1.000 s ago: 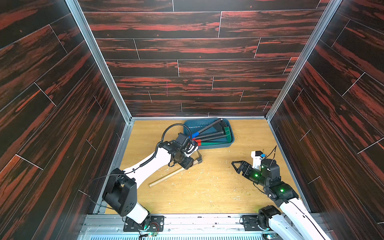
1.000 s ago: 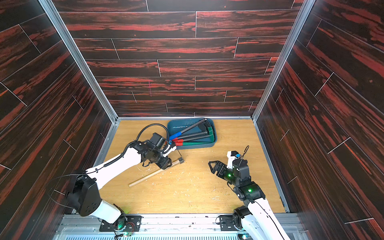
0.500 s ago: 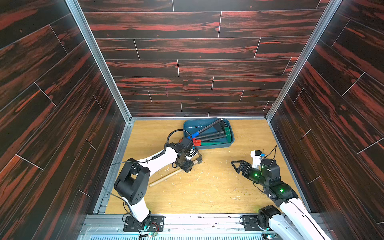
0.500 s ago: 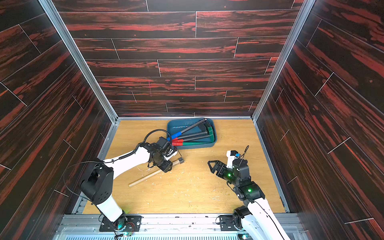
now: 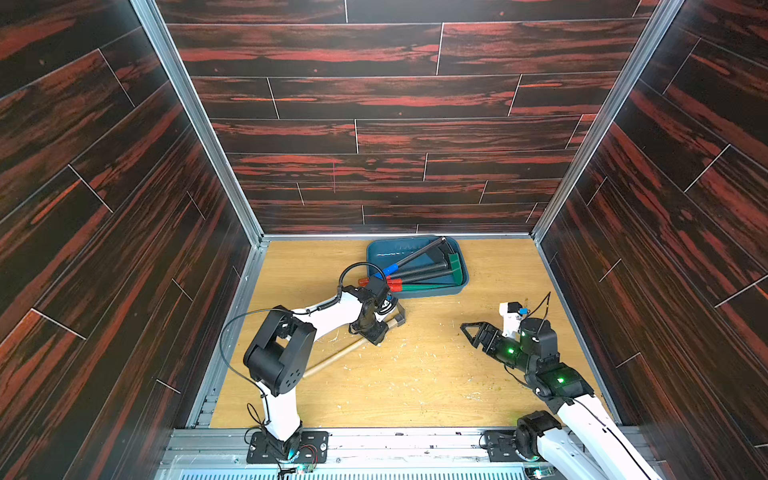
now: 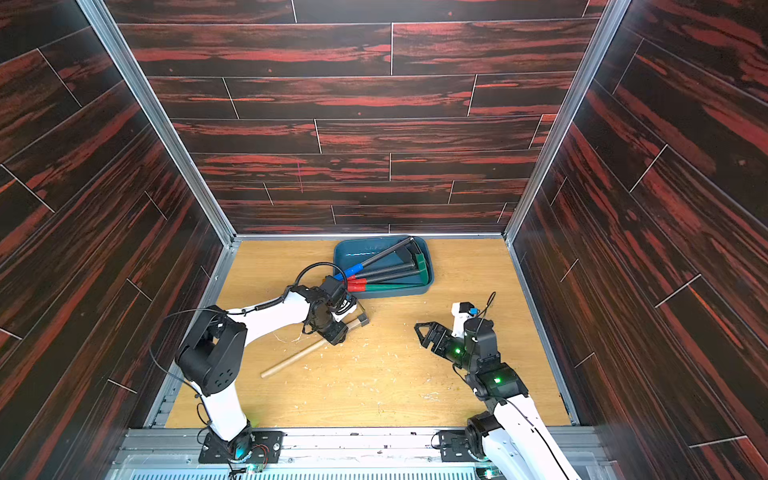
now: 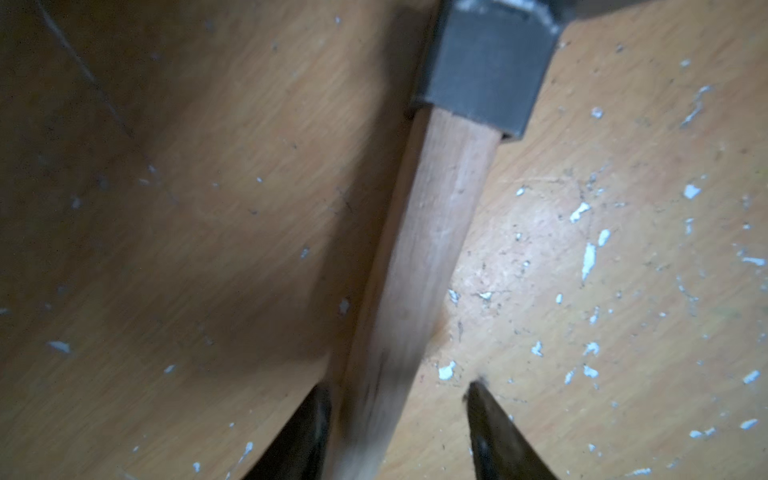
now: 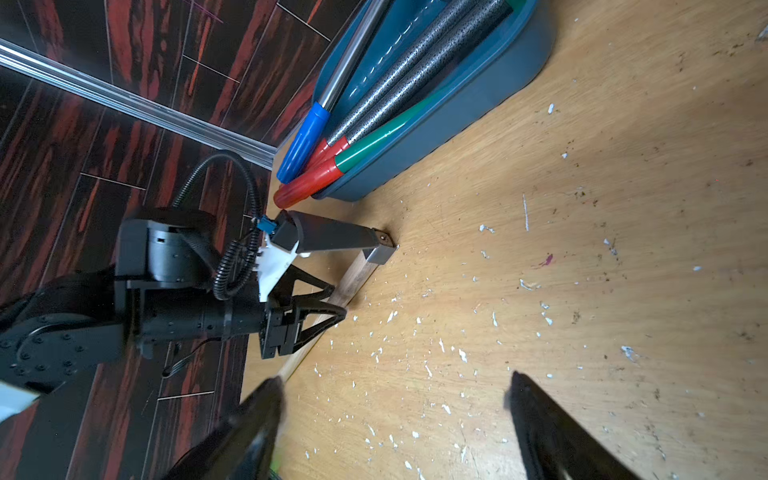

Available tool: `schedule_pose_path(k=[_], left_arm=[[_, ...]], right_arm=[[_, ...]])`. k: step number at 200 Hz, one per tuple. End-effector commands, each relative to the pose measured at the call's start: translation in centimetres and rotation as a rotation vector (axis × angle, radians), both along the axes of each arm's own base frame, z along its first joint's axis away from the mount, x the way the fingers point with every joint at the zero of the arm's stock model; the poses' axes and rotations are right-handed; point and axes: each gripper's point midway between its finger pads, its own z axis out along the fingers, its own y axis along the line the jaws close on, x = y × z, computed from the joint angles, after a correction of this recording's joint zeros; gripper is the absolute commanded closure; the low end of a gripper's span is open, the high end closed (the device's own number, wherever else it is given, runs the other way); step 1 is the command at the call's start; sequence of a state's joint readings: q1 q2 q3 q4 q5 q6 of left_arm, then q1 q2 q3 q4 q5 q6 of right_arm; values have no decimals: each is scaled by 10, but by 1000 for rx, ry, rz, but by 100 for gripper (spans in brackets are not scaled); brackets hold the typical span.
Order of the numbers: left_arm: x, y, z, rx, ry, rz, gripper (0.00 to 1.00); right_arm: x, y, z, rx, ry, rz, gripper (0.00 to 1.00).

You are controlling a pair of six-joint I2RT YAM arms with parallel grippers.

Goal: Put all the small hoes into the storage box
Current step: Move the hoe to the center of the board.

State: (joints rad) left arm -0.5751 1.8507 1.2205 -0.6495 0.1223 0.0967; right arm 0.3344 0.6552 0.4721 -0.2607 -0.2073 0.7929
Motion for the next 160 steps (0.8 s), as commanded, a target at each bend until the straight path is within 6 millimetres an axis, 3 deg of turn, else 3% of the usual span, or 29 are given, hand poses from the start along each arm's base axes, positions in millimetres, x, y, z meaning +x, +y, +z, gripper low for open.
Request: schedule_pose_path(k=[1, 52, 112, 116, 160], left_arm=[[4, 1, 2, 3, -20, 1, 44], [5, 4, 3, 15, -41, -7, 44], [-2, 8, -6, 10, -39, 3, 51], [5, 4, -3, -10, -68, 4, 52], [4, -1, -5, -36, -66, 6, 60]], right_arm=[[-1, 0, -2, 11, 0, 1, 12], [0, 1, -3, 10, 1, 4, 12], [-2, -2, -4, 2, 3, -5, 12], [-2, -2, -4, 2, 3, -6, 12], [-1, -3, -2, -3, 0, -9, 13]])
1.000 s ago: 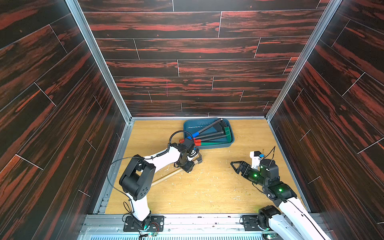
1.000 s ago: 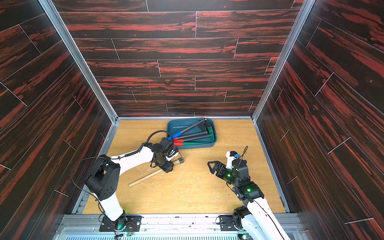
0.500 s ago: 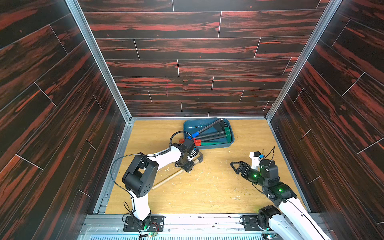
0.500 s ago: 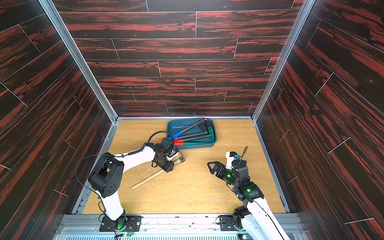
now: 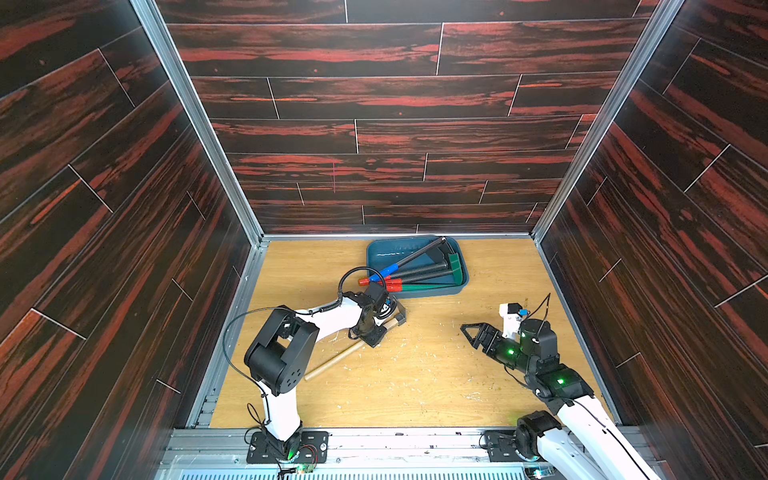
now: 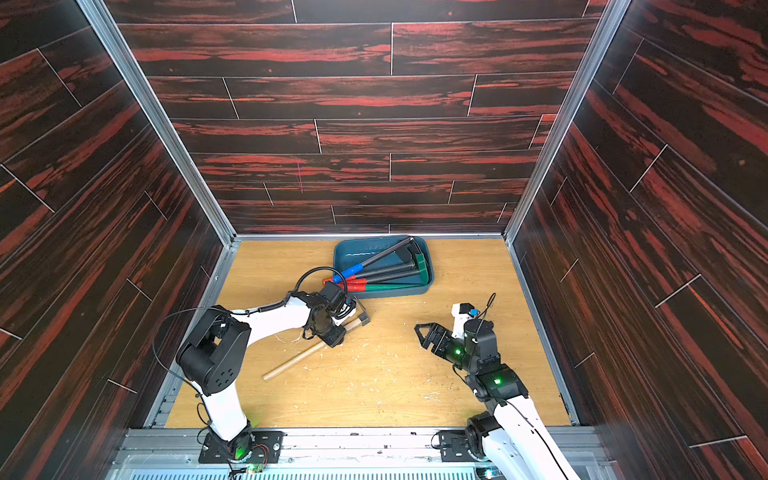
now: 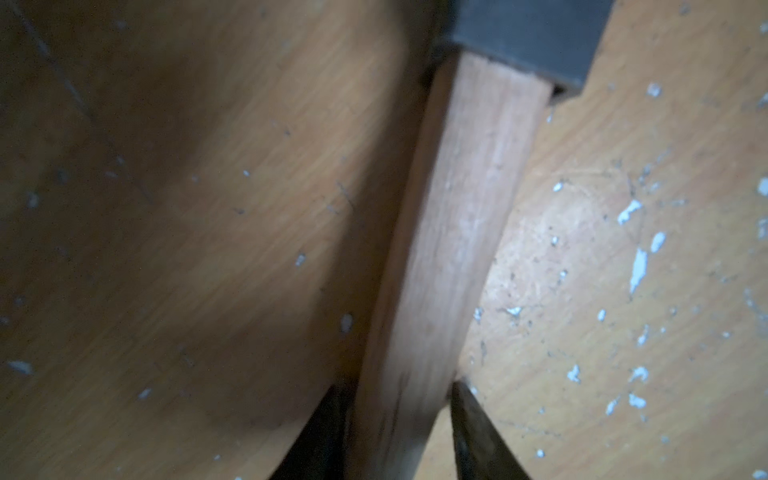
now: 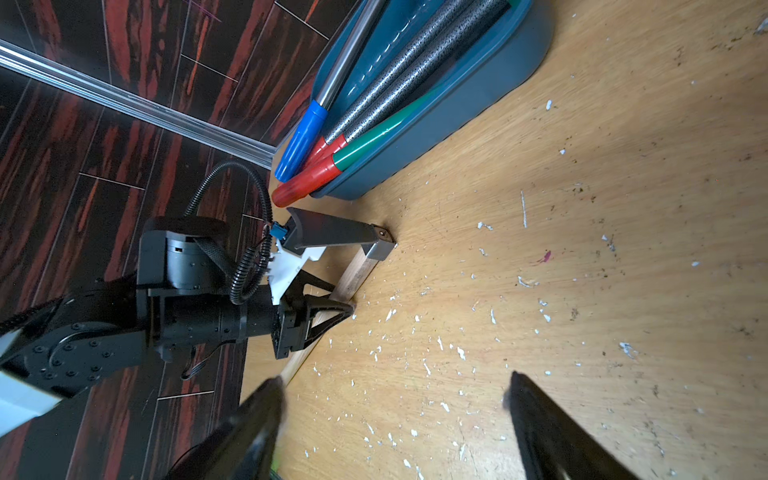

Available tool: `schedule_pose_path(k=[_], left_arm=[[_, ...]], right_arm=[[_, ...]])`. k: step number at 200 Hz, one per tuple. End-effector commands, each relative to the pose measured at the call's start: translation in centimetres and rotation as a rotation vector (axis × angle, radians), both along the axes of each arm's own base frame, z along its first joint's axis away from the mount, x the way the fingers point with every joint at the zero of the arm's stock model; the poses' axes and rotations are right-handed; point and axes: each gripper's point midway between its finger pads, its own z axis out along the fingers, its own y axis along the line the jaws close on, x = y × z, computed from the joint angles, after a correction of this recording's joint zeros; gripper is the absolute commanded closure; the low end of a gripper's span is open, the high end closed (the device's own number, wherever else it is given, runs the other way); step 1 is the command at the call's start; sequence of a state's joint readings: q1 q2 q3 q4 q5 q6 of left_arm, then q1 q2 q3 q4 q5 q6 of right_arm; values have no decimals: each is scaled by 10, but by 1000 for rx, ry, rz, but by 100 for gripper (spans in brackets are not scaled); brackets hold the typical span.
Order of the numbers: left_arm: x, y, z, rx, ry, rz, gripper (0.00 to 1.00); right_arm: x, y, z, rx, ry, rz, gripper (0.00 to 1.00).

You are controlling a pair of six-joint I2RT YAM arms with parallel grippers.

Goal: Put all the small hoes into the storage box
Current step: Move the hoe to the center of the board.

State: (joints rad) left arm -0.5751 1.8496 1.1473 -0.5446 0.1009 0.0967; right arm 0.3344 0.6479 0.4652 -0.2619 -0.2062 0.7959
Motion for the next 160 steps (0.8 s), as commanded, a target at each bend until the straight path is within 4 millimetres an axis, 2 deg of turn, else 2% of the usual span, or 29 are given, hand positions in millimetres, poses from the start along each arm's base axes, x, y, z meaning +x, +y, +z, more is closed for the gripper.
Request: schedule_pose_path(k=[1, 63, 98, 127, 160], left_arm=[[1, -4, 10, -35, -26, 2, 60], [-5, -13, 11, -53, -21, -29, 80], [-6, -21, 15, -55, -32, -51, 83], [-9, -31, 17, -52, -41, -86, 95], [-7, -44, 25, -60, -58, -121, 99]], right_arm=[[0, -2, 0, -5, -3, -7, 12], [-2, -4, -1, -12, 2, -11, 13], [-2, -4, -1, -12, 2, -11, 13], [-2, -4, -2, -14, 3, -12, 13], [-3, -5, -3, -19, 4, -15, 13]])
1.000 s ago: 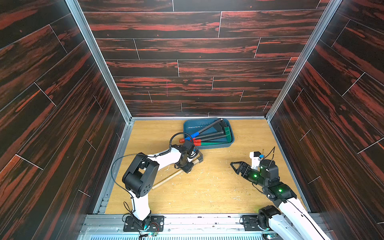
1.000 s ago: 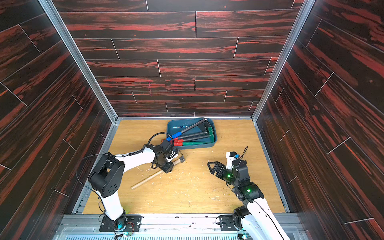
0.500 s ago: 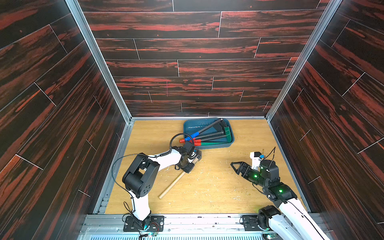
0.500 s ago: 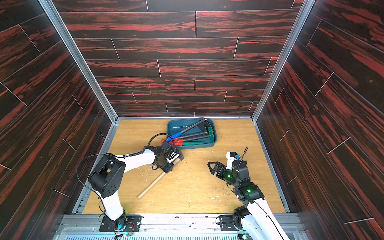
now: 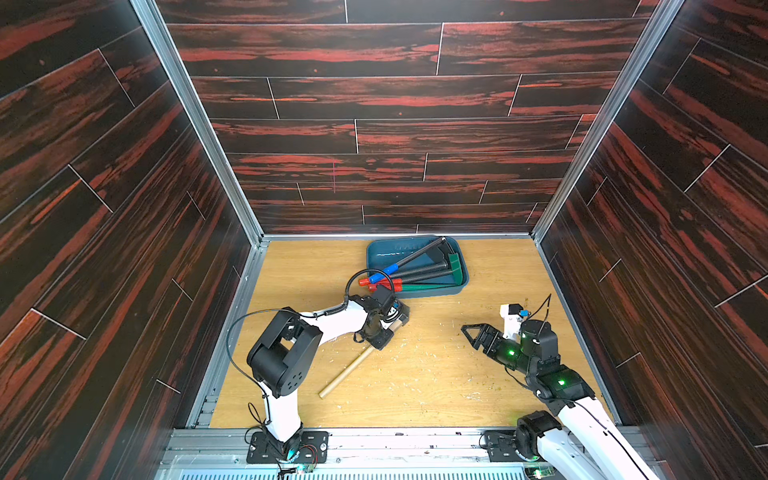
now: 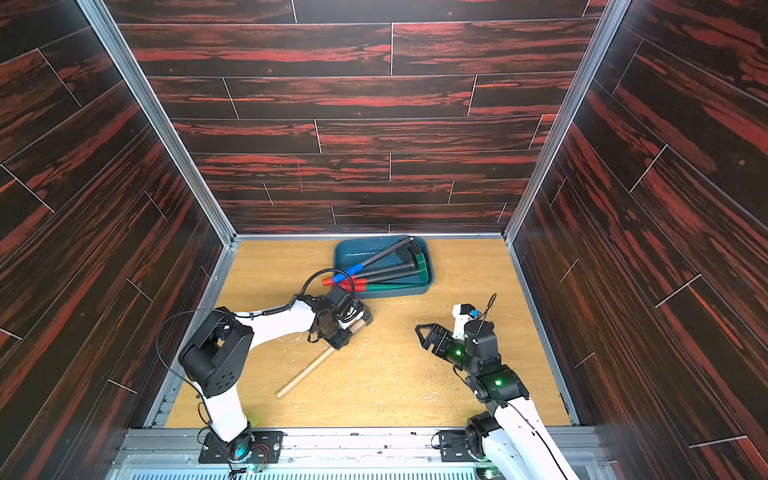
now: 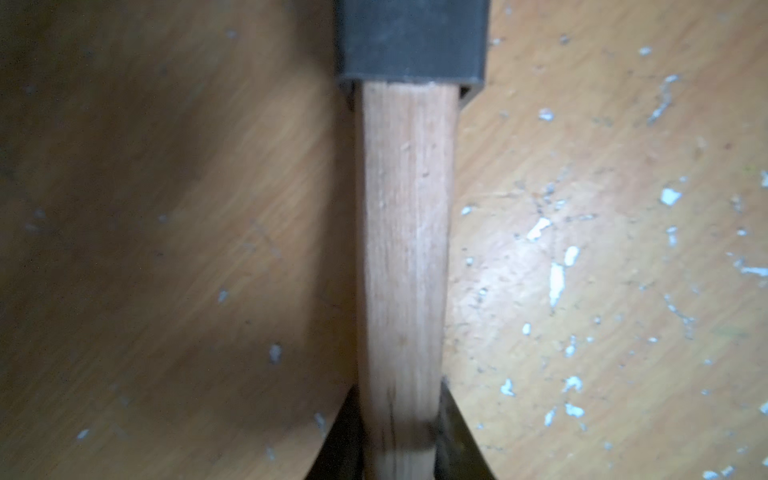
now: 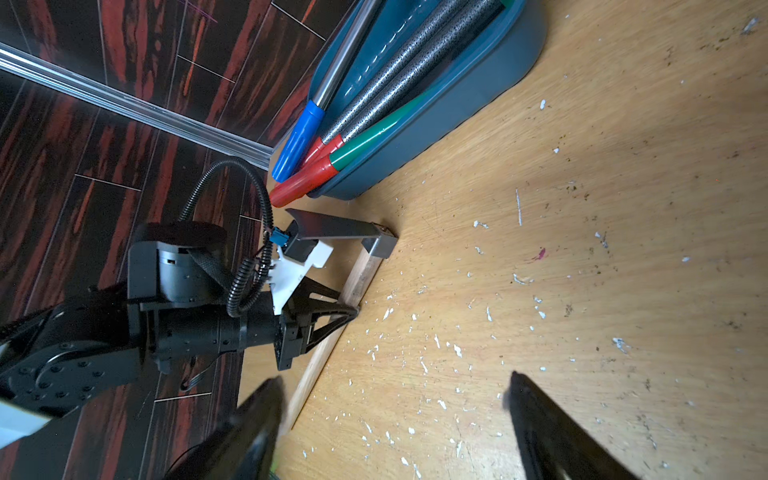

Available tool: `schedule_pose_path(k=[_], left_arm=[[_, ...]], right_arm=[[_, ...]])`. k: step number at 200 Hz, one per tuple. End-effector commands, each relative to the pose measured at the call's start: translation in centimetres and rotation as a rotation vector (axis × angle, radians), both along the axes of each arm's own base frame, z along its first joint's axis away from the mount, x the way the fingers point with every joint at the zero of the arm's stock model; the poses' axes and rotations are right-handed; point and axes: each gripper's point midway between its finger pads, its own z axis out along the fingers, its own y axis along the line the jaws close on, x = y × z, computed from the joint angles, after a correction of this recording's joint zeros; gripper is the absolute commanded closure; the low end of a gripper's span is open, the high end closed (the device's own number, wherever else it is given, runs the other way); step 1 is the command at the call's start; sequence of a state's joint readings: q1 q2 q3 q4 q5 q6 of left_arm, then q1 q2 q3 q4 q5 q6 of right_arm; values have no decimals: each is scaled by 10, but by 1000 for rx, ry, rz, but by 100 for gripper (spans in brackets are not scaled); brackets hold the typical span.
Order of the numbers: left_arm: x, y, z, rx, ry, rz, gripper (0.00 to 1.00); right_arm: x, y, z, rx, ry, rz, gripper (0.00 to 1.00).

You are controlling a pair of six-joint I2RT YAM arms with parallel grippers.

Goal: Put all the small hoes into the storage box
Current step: Move the hoe to the center of the board.

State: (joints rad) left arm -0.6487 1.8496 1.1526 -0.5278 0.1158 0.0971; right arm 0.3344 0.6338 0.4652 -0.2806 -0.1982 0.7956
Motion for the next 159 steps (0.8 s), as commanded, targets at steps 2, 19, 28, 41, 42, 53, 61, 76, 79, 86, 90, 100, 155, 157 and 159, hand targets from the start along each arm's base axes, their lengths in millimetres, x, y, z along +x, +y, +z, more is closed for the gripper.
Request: schedule_pose_path(k=[2, 19, 28, 41, 42, 53, 61, 76, 79, 86, 90, 100, 155, 157, 159], left_arm=[[8, -17, 23, -37, -49, -44, 99], [9, -25, 26, -38, -53, -69, 100], [10, -32, 29, -45, -58, -89, 100], [9, -39, 30, -34, -46, -114, 100], [8, -40, 30, -33, -44, -117, 100], [11, -48, 31, -31, -43, -135, 100], [13, -53, 31, -30, -42, -147, 100], [16, -63, 32, -38, -48, -166, 100], [17, -65, 33, -40, -48, -170, 100], [18, -70, 34, -47, -51, -176, 100], [19, -73, 34, -49, -51, -181, 100], [20, -80, 34, -58, -48, -189, 100], [21, -114, 33, -82, -44, -242, 100], [21, -114, 33, -82, -44, -242, 100], [21, -115, 32, -81, -43, -244, 100]], right_arm=[[-1, -3, -2, -14, 2, -10, 13], [-2, -4, -3, -14, 3, -9, 13], [-3, -4, -4, -14, 6, -13, 13], [-4, -6, -6, -15, 9, -19, 13], [-4, -6, -6, -15, 10, -19, 13], [-5, -7, -7, -14, 11, -27, 12], [-6, -8, -8, -12, 12, -33, 13], [-7, -9, -10, -13, 20, -38, 13], [-8, -9, -10, -14, 21, -39, 13], [-8, -10, -11, -17, 25, -39, 13], [-8, -10, -10, -19, 24, -40, 13], [-9, -12, -10, -24, 23, -44, 13], [-11, -16, -12, -33, 23, -65, 13], [-11, -16, -12, -33, 24, -66, 13], [-12, -17, -13, -34, 26, -67, 13]])
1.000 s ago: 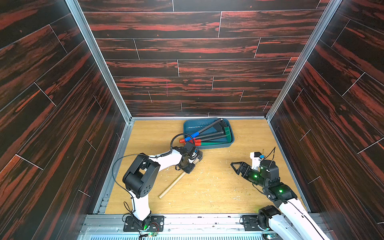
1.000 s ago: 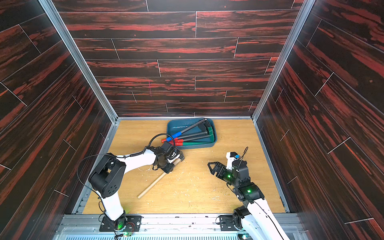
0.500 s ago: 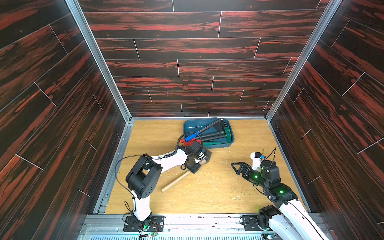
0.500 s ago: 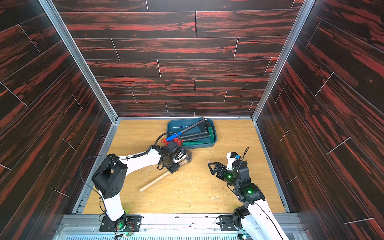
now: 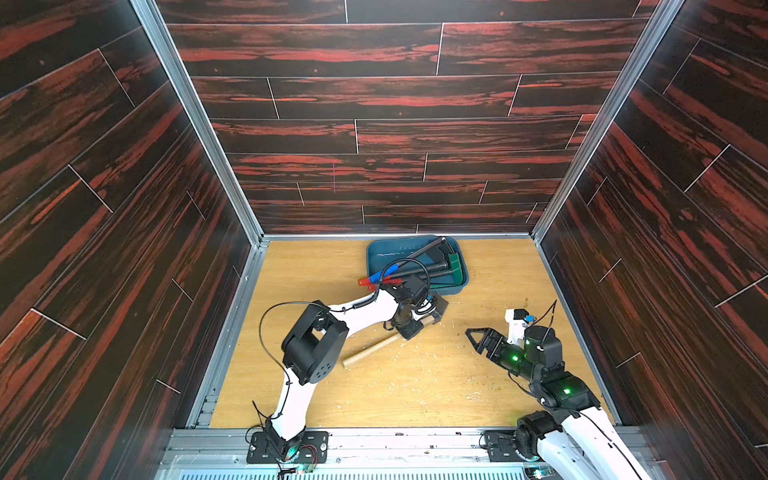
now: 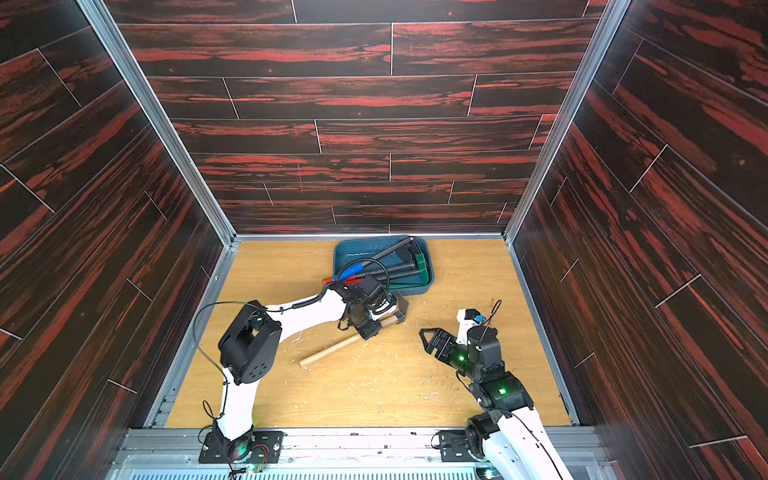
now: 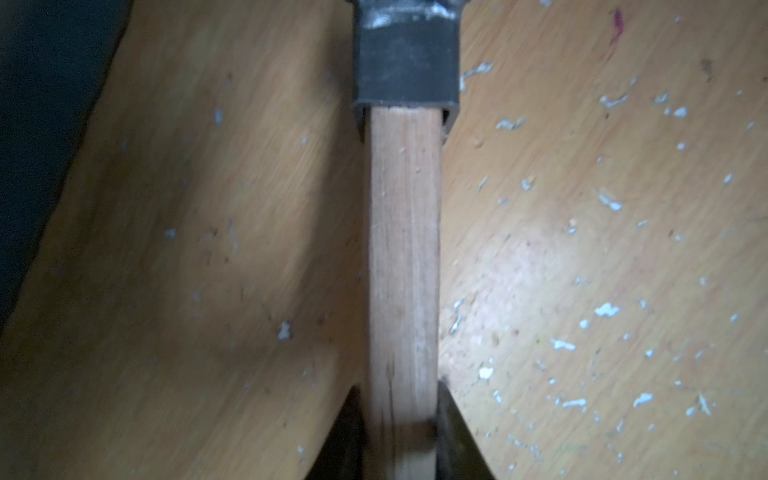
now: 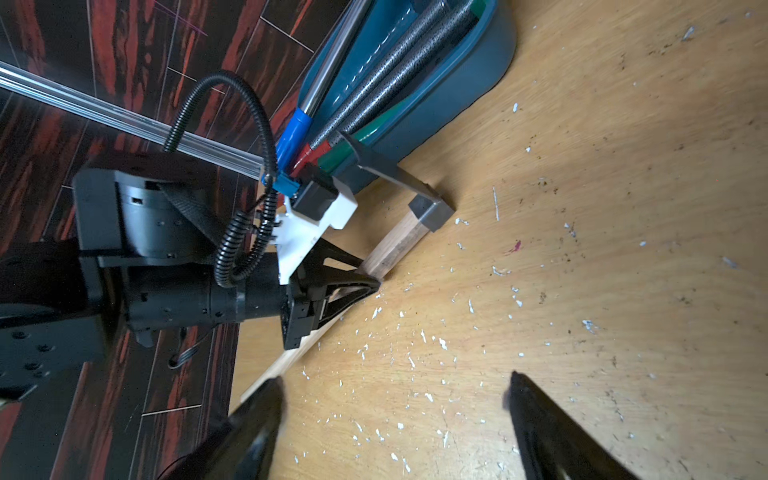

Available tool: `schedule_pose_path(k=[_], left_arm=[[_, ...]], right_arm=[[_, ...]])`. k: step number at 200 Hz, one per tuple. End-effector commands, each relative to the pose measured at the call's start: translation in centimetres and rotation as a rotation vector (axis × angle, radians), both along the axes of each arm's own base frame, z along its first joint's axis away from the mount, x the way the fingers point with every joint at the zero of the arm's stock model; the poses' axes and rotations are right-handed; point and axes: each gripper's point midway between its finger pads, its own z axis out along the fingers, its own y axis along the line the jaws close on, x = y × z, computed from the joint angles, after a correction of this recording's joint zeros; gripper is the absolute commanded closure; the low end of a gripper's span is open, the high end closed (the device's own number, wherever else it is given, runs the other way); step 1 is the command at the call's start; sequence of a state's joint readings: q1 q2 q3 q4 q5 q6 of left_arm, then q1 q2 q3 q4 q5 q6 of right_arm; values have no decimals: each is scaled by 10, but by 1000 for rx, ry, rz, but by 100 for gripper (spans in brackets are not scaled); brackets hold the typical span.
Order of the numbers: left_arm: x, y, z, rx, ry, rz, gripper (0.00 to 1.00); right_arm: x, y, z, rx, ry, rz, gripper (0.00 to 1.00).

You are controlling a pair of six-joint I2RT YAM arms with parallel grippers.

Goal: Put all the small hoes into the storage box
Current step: Move the hoe to the center of the board.

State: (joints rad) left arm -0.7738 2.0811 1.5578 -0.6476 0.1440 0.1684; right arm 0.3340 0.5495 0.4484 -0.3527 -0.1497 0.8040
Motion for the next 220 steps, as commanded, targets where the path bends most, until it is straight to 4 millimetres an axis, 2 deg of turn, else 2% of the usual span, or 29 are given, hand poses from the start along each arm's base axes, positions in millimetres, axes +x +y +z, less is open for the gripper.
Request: schedule_pose_path(k=[1, 59, 102, 163, 193, 220], left_arm=[[-3, -19, 11, -34, 1, -45, 100], [-4, -49, 4, -60, 0, -72, 100], [-4, -57, -2, -61, -5, -83, 100], [-9, -48, -9, -23, -3, -96, 77], [-10, -44, -9, -15, -5, -90, 63], [-12, -40, -9, -10, -7, -85, 58]], right_arm=[[-2, -5, -9, -15, 24, -21, 13], [-5, -14, -7, -36, 17, -58, 13], [-6, -14, -8, -34, 20, -57, 13], [-6, -14, -9, -37, 23, -58, 13], [-6, -14, -8, -35, 22, -58, 12], [-6, -14, -7, -35, 20, -57, 13]])
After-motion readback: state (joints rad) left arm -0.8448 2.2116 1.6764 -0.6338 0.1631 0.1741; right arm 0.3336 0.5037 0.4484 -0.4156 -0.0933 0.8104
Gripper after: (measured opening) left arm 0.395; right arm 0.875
